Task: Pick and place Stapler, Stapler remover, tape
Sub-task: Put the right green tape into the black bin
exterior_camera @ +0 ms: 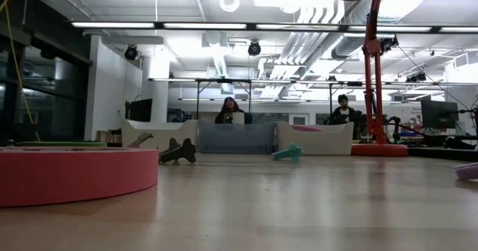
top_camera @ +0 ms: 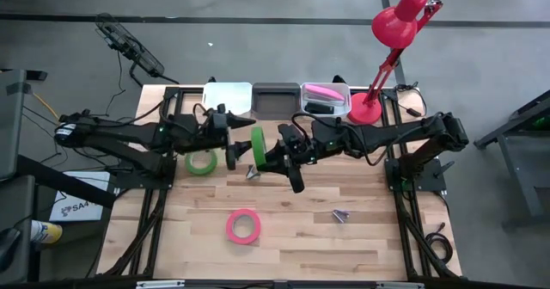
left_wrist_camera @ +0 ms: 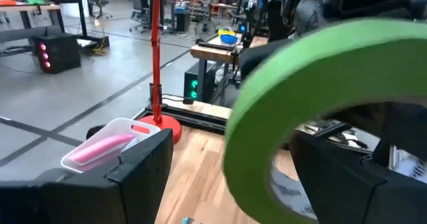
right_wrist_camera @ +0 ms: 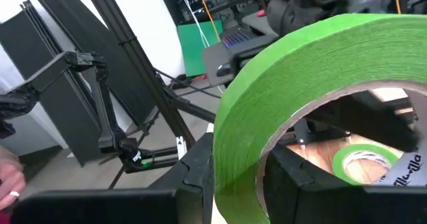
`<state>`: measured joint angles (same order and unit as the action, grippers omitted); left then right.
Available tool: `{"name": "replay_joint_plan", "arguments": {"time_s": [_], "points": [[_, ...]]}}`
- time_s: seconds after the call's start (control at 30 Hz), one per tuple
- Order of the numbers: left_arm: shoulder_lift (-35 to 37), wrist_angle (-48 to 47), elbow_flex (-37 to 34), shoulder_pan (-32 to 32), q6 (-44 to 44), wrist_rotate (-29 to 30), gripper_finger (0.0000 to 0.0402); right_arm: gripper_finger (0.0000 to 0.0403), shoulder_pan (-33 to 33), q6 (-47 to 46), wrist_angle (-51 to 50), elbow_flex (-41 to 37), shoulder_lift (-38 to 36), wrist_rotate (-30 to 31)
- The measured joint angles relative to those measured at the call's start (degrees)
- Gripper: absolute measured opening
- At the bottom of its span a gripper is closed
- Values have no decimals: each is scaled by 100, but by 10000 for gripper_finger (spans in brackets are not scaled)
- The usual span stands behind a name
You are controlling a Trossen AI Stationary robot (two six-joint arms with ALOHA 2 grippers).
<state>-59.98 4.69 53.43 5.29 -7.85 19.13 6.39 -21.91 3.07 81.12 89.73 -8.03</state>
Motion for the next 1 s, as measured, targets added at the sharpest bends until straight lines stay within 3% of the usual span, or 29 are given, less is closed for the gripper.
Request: {"name": "replay_joint_plan", "arguments": {"time_s": [0.13, 0.23, 0.57, 0.93, 1.0], "points": [[-38, -21, 24, -141, -134, -201, 288, 79, 0, -1, -4, 0, 0, -12], [-34, -12, 24, -167, -165, -325, 258, 79, 0, -3, -34, 0, 0, -13], [-36, 127, 24, -154, -72, -754, 84, 79, 0, -127, -17, 0, 0, -70], [-36, 82, 22, -159, -101, -830, 82, 79, 4, -272, -20, 2, 0, 89], [-36, 66, 22, -157, -141, -813, 82, 102, 4, -327, -20, 2, -1, 101]]}}
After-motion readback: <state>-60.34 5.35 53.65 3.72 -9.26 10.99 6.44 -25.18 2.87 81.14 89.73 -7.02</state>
